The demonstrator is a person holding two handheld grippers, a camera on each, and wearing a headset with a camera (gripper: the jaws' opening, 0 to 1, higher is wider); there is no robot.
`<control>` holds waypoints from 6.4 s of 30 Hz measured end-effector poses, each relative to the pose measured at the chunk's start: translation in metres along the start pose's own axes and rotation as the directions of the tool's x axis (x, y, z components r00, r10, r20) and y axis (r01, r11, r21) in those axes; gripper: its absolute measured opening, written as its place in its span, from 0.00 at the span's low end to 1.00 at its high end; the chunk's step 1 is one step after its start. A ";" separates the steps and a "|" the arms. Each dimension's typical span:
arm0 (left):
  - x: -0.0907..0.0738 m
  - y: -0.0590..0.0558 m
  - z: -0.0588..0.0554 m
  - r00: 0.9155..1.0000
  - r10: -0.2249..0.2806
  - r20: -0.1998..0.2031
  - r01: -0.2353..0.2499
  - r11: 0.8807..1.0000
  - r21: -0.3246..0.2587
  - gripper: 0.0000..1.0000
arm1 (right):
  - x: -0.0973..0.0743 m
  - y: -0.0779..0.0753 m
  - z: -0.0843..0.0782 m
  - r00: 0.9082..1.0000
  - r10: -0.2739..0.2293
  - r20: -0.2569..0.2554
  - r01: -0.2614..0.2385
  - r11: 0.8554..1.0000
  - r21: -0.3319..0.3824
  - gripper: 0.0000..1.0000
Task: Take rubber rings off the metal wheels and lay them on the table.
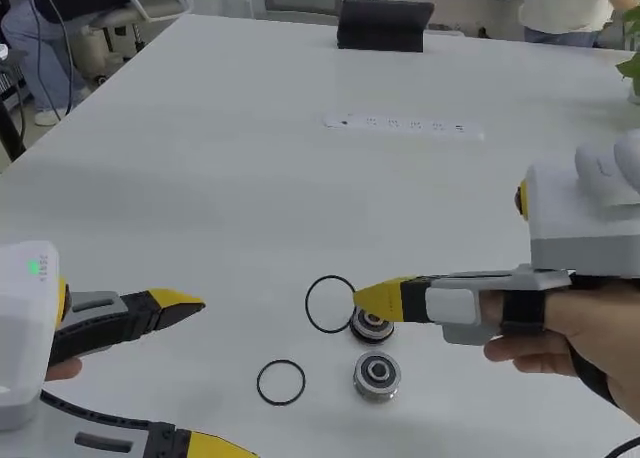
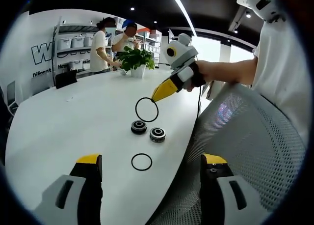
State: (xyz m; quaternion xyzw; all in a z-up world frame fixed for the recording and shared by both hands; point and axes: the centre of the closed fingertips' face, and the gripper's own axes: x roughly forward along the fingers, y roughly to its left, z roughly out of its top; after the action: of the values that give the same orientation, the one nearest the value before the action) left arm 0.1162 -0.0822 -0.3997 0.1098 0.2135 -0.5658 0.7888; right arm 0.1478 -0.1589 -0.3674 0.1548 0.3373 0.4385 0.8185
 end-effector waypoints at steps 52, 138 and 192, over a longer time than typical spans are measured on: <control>0.000 0.002 -0.002 1.000 0.008 -0.005 -0.008 1.000 -0.023 0.78 | 0.049 -0.039 -0.079 0.964 -0.071 -0.256 0.082 0.996 0.034 0.00; 0.002 -0.001 0.003 1.000 -0.018 -0.004 0.018 1.000 -0.011 0.81 | -0.023 -0.087 0.000 0.984 -0.175 0.040 0.180 0.952 -0.246 0.20; 0.104 0.047 0.132 0.993 -0.033 0.116 0.005 0.971 0.240 0.59 | -0.010 -0.112 -0.046 0.974 -0.205 -0.096 0.175 0.952 -0.253 0.20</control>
State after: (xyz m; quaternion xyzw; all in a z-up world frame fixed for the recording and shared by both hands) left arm 0.2163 -0.2090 -0.3338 0.1683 0.0972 -0.6006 0.7756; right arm 0.1811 -0.2327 -0.4580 -0.0066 0.3438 0.4040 0.8477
